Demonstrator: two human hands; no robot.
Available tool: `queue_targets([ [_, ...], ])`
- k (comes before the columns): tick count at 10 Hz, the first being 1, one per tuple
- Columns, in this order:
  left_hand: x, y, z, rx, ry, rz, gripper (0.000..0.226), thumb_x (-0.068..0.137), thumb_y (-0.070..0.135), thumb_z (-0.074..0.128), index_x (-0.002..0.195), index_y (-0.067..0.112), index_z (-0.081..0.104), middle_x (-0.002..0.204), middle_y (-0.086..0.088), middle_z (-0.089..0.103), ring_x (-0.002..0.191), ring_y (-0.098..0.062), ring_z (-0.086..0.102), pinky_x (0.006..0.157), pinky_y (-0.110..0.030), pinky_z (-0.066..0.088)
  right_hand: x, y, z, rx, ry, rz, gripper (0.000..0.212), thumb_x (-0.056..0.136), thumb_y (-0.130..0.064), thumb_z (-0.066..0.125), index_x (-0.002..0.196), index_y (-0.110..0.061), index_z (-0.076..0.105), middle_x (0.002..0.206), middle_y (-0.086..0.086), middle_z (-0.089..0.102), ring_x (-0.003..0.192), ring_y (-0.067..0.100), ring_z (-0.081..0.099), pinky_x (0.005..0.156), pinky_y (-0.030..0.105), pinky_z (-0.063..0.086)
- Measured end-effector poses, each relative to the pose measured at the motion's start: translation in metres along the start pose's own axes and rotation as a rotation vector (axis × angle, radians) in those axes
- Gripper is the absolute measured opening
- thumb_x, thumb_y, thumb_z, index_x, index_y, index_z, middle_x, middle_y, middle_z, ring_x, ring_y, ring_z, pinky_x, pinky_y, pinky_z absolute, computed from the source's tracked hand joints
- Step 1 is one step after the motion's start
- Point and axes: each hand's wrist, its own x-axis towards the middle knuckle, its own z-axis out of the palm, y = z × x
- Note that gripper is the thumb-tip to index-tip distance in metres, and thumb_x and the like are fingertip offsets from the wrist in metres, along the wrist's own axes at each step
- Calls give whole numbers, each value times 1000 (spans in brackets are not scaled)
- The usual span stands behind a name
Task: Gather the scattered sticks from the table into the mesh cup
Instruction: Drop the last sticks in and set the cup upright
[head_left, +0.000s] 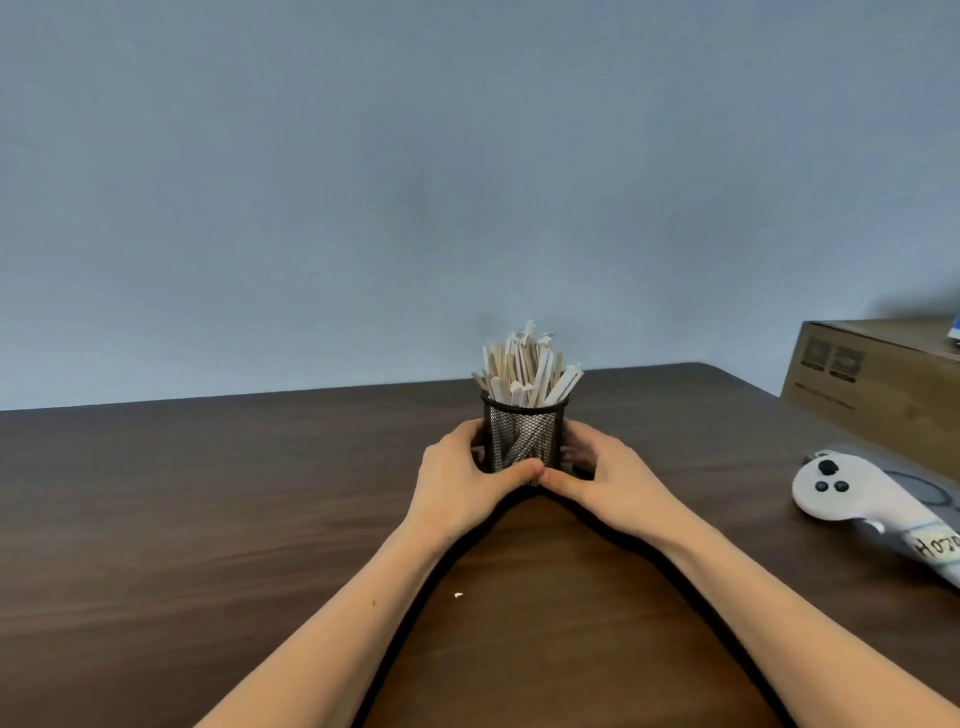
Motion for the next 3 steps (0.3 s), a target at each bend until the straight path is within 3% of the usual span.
queue_targets([
  [1, 0, -3, 4, -20, 6, -32, 67, 78, 45, 92, 137, 19, 73, 126, 6, 79, 115, -9, 71, 83, -11, 46, 3, 7, 2, -1, -4, 6, 62, 81, -40, 74, 139, -30, 53, 128, -11, 66, 117, 4, 61, 104, 38, 48],
  [2, -2, -6, 3, -21, 0, -51, 70, 78, 44, 92, 140, 18, 71, 131, 4, 78, 121, -13, 72, 87, -13, 48, -1, 4, 5, 4, -8, 33, 61, 84, -33, 75, 141, -28, 52, 132, -9, 64, 120, 6, 59, 106, 35, 45],
  [3, -14, -4, -5, -42, -7, -90, 93, 79, 46, 92, 156, 11, 55, 152, -5, 67, 139, -20, 65, 107, -26, 50, -13, -4, 3, 14, 58, 76, 78, 84, -34, 76, 151, -19, 38, 144, -5, 53, 130, 9, 52, 105, 24, 38],
])
